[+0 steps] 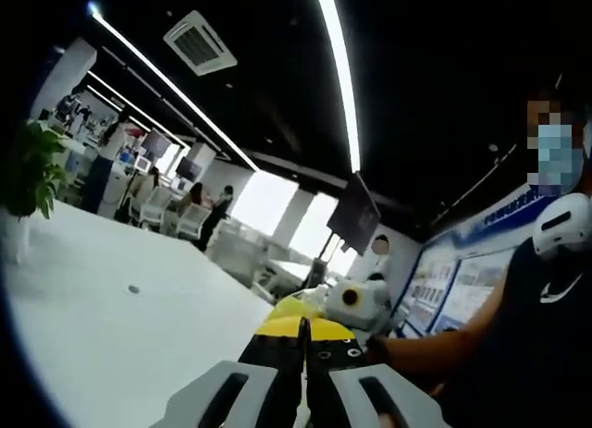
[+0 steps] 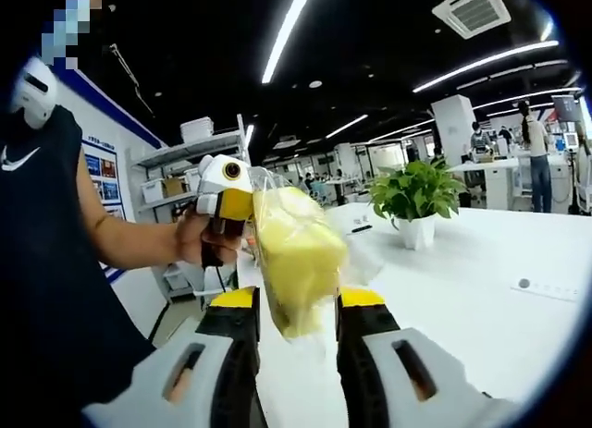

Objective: Compare the silicone blocks by pressing each to a similar depth, holding the contact briefly, and releasing to observe deformation and rebound differences across the visible hardness samples.

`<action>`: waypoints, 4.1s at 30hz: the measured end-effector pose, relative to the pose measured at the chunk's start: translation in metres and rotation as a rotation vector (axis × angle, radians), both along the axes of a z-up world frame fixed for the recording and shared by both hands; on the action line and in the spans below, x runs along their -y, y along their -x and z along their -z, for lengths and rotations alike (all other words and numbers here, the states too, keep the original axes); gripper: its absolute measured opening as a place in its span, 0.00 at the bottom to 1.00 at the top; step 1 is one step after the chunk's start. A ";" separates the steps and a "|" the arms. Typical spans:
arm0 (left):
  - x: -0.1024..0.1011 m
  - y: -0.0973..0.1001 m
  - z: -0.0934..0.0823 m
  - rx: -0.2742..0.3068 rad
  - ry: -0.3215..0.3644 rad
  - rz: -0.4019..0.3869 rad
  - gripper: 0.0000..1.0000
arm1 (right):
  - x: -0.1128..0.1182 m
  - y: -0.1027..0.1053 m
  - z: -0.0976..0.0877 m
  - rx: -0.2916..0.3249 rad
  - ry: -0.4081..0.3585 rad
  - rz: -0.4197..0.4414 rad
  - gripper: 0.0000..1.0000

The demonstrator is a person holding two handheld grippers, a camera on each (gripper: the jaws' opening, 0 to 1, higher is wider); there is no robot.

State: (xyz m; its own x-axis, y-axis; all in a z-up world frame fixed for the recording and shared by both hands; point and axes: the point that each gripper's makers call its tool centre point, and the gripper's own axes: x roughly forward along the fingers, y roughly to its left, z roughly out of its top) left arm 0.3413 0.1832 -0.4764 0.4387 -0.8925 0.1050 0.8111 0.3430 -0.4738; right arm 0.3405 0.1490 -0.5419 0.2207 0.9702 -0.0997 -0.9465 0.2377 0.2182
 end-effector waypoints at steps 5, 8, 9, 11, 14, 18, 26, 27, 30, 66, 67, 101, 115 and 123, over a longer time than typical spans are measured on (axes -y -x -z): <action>-0.001 -0.003 0.001 -0.006 -0.001 -0.006 0.00 | 0.006 -0.011 0.003 0.005 -0.001 0.059 0.63; -0.001 -0.003 0.001 -0.010 0.000 -0.009 0.00 | 0.014 -0.021 0.005 0.024 0.001 0.120 0.77; -0.002 -0.004 0.001 -0.011 0.002 -0.012 0.00 | 0.018 -0.023 0.007 0.023 0.012 0.131 0.80; -0.004 -0.006 -0.002 -0.026 0.030 -0.019 0.00 | 0.023 -0.027 0.008 0.050 0.018 0.161 0.87; -0.007 -0.009 -0.005 -0.043 0.059 -0.027 0.00 | 0.033 -0.032 0.010 0.059 0.027 0.198 0.96; -0.010 -0.011 -0.002 -0.066 0.062 -0.039 0.00 | 0.050 -0.037 0.011 0.052 0.016 0.253 0.96; -0.013 -0.012 0.003 -0.083 0.059 -0.053 0.00 | 0.087 -0.035 0.035 0.037 0.056 0.333 0.96; -0.013 -0.012 0.003 -0.085 0.059 -0.054 0.00 | 0.088 -0.035 0.036 0.036 0.056 0.336 0.96; -0.015 -0.013 0.008 -0.098 0.058 -0.064 0.00 | 0.103 -0.032 0.043 0.045 0.061 0.358 0.96; -0.024 -0.012 0.063 -0.304 0.110 -0.155 0.00 | 0.186 -0.010 0.125 -0.012 0.231 0.502 0.96; -0.024 -0.012 0.064 -0.306 0.110 -0.155 0.00 | 0.185 -0.010 0.124 -0.009 0.230 0.501 0.96; -0.029 -0.015 0.123 -0.456 0.115 -0.164 0.00 | 0.185 -0.011 0.128 -0.035 0.215 0.521 0.96; -0.033 -0.021 0.165 -0.568 0.109 -0.195 0.00 | 0.188 -0.009 0.134 -0.049 0.224 0.527 0.96; -0.034 -0.026 0.182 -0.614 0.112 -0.211 0.00 | 0.188 -0.005 0.137 -0.057 0.228 0.529 0.96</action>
